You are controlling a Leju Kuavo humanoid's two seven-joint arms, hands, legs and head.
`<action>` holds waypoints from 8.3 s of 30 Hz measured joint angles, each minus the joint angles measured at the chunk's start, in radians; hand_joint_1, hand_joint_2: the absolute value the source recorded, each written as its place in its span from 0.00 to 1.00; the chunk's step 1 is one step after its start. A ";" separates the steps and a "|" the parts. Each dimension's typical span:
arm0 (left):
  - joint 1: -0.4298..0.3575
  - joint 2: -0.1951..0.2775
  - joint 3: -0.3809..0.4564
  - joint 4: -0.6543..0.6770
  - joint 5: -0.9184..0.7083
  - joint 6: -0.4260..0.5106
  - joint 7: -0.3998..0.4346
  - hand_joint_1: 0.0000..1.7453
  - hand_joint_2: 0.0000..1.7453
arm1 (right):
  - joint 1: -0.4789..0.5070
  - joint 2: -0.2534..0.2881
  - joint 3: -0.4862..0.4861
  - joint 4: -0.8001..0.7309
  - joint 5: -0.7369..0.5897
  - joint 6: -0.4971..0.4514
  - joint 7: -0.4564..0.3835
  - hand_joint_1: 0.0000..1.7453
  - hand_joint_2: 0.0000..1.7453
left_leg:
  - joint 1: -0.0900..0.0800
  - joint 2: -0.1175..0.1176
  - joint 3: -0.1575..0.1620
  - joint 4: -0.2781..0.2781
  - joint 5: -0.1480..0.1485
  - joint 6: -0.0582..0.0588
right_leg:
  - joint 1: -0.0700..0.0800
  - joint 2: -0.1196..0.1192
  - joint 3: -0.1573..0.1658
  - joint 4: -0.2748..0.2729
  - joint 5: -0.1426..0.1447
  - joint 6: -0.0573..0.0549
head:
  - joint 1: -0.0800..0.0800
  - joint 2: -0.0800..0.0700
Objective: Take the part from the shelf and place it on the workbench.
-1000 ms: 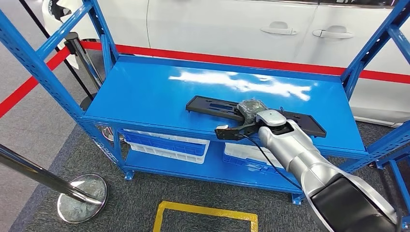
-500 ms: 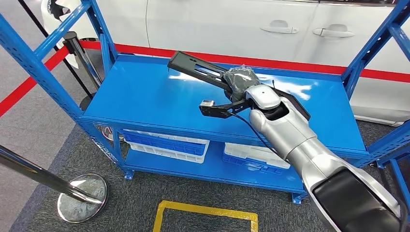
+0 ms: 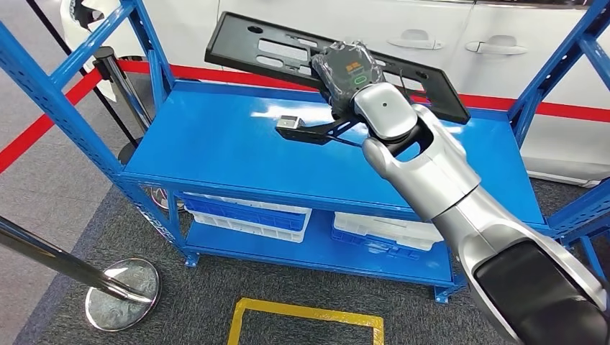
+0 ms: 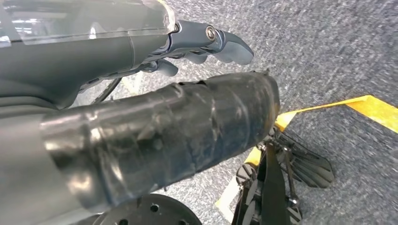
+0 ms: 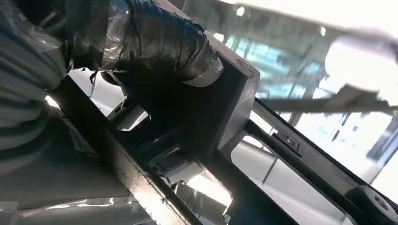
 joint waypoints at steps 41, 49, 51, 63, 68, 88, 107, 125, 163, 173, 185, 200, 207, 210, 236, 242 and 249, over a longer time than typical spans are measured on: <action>0.003 0.000 0.000 0.007 -0.050 0.031 -0.112 0.00 1.00 | -0.041 -0.167 -0.013 -0.270 0.051 0.035 -0.004 1.00 1.00 | 0.000 0.000 0.000 0.000 0.000 0.000 | 0.000 0.001 -0.001 0.000 0.000 0.000 | 0.000 0.000; 0.004 0.001 0.000 0.009 -0.051 0.030 -0.125 0.00 1.00 | -0.013 -0.176 -0.052 -0.289 0.001 0.055 0.001 1.00 1.00 | -0.007 0.000 -0.003 0.006 -0.003 0.007 | -0.010 0.000 0.000 -0.003 0.003 0.010 | 0.000 0.000; 0.003 0.001 0.000 0.009 -0.051 0.030 -0.127 0.00 1.00 | -0.014 -0.177 -0.056 -0.290 0.002 0.054 0.002 1.00 1.00 | -0.004 0.001 0.001 -0.004 0.002 0.014 | -0.009 0.001 0.000 -0.001 0.000 0.016 | 0.000 0.000; 0.002 0.001 0.001 0.010 -0.050 0.024 -0.124 0.00 1.00 | -0.032 -0.195 -0.059 -0.293 0.022 0.074 0.008 1.00 1.00 | 0.009 -0.001 -0.006 0.020 -0.004 -0.001 | -0.023 0.004 -0.021 0.038 -0.006 0.028 | 0.001 0.000; 0.002 -0.003 0.001 0.013 -0.049 0.022 -0.123 0.00 1.00 | -0.033 -0.198 -0.058 -0.293 0.023 0.076 0.009 1.00 1.00 | 0.014 -0.002 -0.031 0.061 -0.040 -0.025 | -0.019 0.004 -0.034 0.029 0.010 -0.009 | 0.000 0.000; -0.006 0.001 0.005 0.014 -0.051 0.021 -0.116 0.00 1.00 | -0.055 -0.198 -0.050 -0.290 0.024 0.093 0.011 1.00 1.00 | 0.001 0.013 -0.003 -0.016 0.020 0.028 | -0.009 0.003 -0.135 0.267 -0.118 0.025 | 0.004 0.000; -0.007 -0.003 0.007 0.014 -0.064 0.022 -0.127 0.00 1.00 | -0.086 -0.182 -0.043 -0.293 -0.002 0.112 0.005 1.00 1.00 | 0.010 0.005 -0.002 0.161 -0.064 -0.032 | -0.005 -0.001 -0.067 0.021 0.047 -0.021 | 0.002 0.000; -0.006 -0.006 0.007 0.014 -0.076 0.028 -0.126 0.00 1.00 | -0.088 -0.199 -0.042 -0.309 -0.012 0.119 0.016 1.00 1.00 | 0.000 0.011 -0.077 0.012 0.069 0.005 | 0.004 0.003 0.085 0.024 -0.084 0.001 | 0.004 0.000; -0.005 -0.007 0.007 0.014 -0.093 0.034 -0.126 0.00 1.00 | -0.066 -0.214 -0.041 -0.344 0.022 0.124 0.031 1.00 1.00 | 0.010 0.001 -0.131 0.187 -0.081 -0.035 | -0.001 -0.009 0.053 -0.036 -0.009 -0.036 | 0.003 0.000; -0.008 -0.006 0.008 0.014 -0.093 0.028 -0.144 0.00 1.00 | -0.066 -0.216 -0.041 -0.360 0.022 0.128 0.034 1.00 1.00 | 0.022 -0.002 0.021 0.021 -0.031 -0.042 | -0.012 -0.005 -0.029 0.025 0.013 0.014 | 0.004 0.000; -0.006 -0.008 0.008 0.014 -0.103 0.035 -0.149 0.00 1.00 | -0.055 -0.233 -0.060 -0.381 0.018 0.130 0.036 1.00 1.00 | 0.002 0.075 -0.028 0.012 0.023 0.005 | 0.002 -0.060 0.039 0.038 -0.056 0.004 | 0.005 0.000; -0.004 -0.004 0.008 0.014 -0.107 0.035 -0.145 0.00 1.00 | -0.052 -0.229 -0.061 -0.390 0.019 0.136 0.035 1.00 1.00 | 0.013 -0.054 0.025 0.054 -0.054 -0.025 | -0.002 0.090 -0.039 0.025 0.027 -0.020 | 0.005 0.000; -0.005 -0.007 0.008 0.014 -0.110 0.035 -0.143 0.00 1.00 | -0.055 -0.240 -0.062 -0.390 0.020 0.137 0.037 1.00 1.00 | 0.019 -0.010 0.038 -0.004 -0.024 0.008 | -0.004 0.046 -0.093 0.097 -0.011 0.017 | 0.009 0.000; -0.002 -0.006 0.009 0.013 -0.110 0.035 -0.144 0.00 1.00 | -0.053 -0.241 -0.062 -0.389 0.021 0.139 0.034 1.00 1.00 | 0.017 0.034 0.027 -0.003 -0.019 0.012 | -0.014 0.009 -0.160 0.272 -0.097 0.029 | 0.011 0.000; -0.006 -0.004 0.009 0.013 -0.114 0.032 -0.147 0.00 1.00 | -0.096 -0.248 -0.045 -0.386 0.054 0.157 0.010 1.00 1.00 | 0.004 0.028 0.013 0.003 -0.015 0.004 | 0.012 -0.022 -0.037 0.042 -0.004 -0.004 | 0.010 0.000; -0.005 -0.005 0.012 0.013 -0.114 0.032 -0.145 0.00 1.00 | -0.097 -0.253 -0.035 -0.377 0.058 0.157 0.011 1.00 1.00 | 0.011 -0.020 0.004 -0.001 0.000 0.011 | -0.010 -0.001 -0.130 0.289 -0.122 0.021 | 0.010 0.000; -0.005 -0.007 0.017 0.013 -0.114 0.033 -0.144 0.00 1.00 | -0.105 -0.253 -0.028 -0.369 0.068 0.157 0.011 1.00 1.00 | 0.020 -0.086 -0.020 0.007 0.011 -0.027 | -0.015 0.052 -0.001 0.028 -0.024 0.015 | 0.010 0.000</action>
